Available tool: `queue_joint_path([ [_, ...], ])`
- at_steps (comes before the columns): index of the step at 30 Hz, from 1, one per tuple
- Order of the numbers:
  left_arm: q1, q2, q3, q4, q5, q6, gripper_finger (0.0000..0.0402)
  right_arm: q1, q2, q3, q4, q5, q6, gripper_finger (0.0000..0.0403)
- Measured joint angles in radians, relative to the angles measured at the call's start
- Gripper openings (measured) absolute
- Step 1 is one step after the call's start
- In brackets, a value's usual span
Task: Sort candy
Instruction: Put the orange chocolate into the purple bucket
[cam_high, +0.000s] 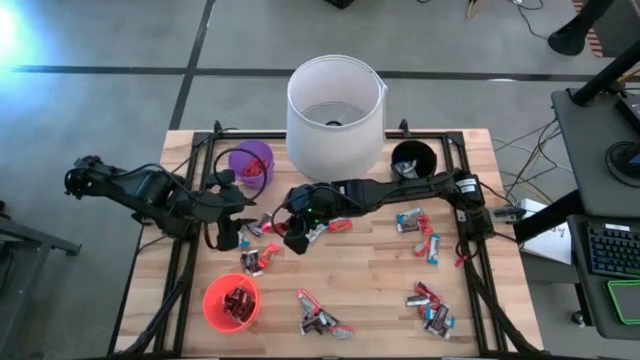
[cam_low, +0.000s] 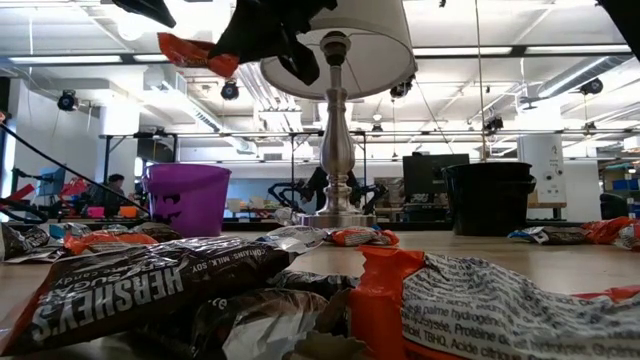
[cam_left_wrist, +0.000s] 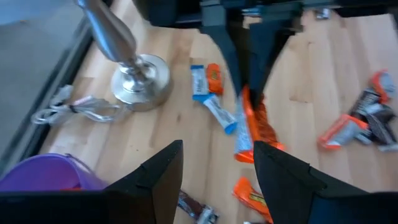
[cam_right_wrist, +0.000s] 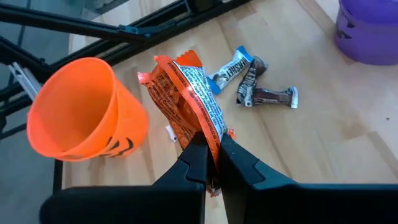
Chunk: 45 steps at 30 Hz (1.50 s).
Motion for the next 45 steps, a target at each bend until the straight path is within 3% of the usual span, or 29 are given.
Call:
queue_joint_path([
  [11, 0.0, 0.0, 0.0, -0.004, 0.168, 0.048, 0.0178, 0.022, 0.0, 0.092, 0.006, 0.08, 0.014, 0.0013],
  [35, 0.015, 0.045, 0.0, 0.066, 0.093, 0.214, 0.0176, 0.022, 0.0, 0.095, 0.058, 0.13, 0.048, 0.0013],
  [40, 0.016, 0.045, 0.0, 0.066, 0.093, 0.219, 0.0155, 0.022, 0.0, 0.095, 0.063, 0.14, 0.049, 0.0013],
  [45, 0.019, 0.056, 0.0, 0.065, 0.094, 0.228, 0.0106, 0.022, 0.0, 0.094, 0.07, 0.14, 0.053, 0.0013],
])
